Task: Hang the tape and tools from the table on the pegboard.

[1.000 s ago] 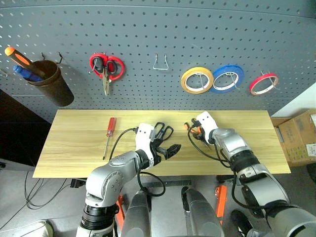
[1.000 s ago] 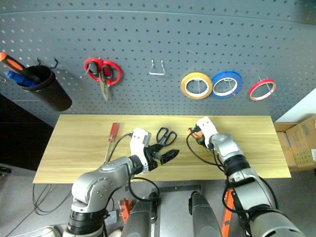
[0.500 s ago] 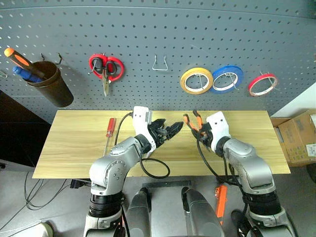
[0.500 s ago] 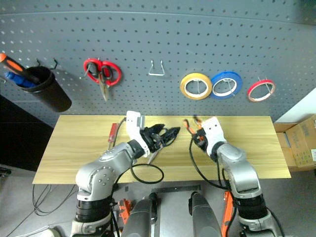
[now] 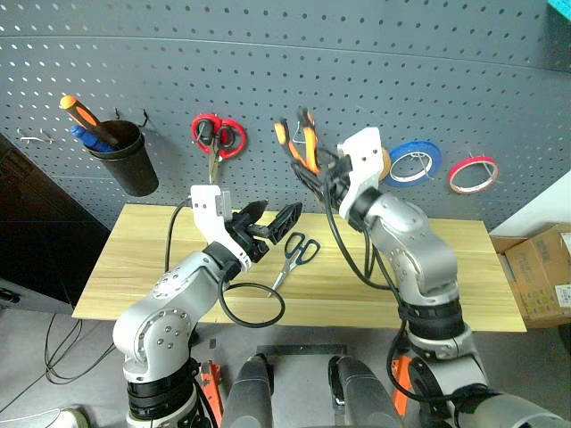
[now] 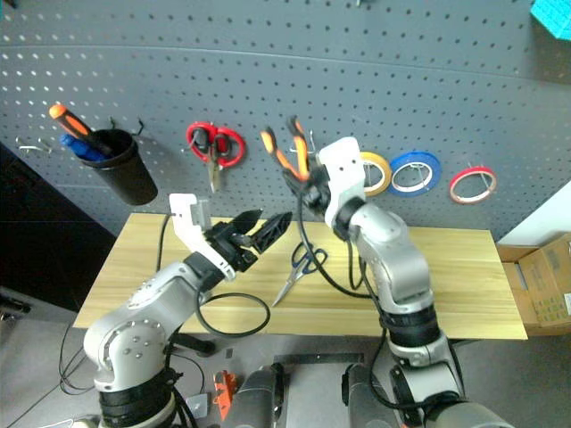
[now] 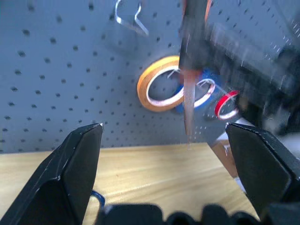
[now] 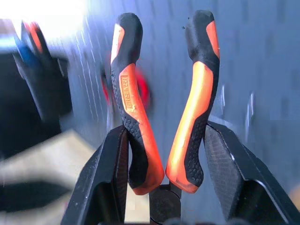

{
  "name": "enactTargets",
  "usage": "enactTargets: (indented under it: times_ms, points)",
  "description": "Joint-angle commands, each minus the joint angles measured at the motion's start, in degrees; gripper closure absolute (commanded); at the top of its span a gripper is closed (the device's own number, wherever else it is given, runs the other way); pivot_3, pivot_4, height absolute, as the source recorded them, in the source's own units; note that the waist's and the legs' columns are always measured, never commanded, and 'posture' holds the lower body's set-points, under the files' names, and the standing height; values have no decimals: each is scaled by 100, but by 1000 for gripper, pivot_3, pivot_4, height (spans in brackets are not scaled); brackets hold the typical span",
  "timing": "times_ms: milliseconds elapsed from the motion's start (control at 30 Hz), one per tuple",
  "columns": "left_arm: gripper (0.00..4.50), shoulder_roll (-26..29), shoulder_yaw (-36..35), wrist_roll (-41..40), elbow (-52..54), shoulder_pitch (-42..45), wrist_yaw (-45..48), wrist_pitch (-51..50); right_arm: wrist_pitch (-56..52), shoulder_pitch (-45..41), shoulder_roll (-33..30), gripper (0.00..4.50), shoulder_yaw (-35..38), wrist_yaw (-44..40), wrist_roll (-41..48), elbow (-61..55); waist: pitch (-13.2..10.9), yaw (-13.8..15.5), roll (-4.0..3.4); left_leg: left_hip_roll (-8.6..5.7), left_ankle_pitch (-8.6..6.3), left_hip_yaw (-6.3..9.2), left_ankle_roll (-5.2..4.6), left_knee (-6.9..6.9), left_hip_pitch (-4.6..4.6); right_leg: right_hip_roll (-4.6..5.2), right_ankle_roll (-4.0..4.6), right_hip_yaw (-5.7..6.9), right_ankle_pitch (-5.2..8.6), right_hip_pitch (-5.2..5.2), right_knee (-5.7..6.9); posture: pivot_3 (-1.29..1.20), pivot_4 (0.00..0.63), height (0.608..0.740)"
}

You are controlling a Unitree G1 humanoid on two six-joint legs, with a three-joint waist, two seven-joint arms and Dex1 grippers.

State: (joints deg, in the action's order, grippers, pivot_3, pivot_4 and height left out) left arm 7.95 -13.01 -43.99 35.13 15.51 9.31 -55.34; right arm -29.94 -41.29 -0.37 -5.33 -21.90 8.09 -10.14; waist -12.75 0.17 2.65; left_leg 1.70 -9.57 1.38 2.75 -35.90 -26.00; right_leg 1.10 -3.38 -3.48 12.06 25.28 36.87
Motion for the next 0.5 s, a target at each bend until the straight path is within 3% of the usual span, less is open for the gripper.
enactTargets:
  times_ms: [33,500]
  points:
    - [0,52,-28,-82,107,207,-44,318,1132,-565,141,2524,102,171,-81,618,81,26,4,0,0,-1,0,1,7,0,1,0,0,-6,1,188,61,740]
    - [0,253,179,407,-700,818,16,1238,5204,-3313,91,2524,658,1345,-622,6329,315,135,17,2,19,-3,4,1,29,-6,27,1,-24,-23,3,225,38,740]
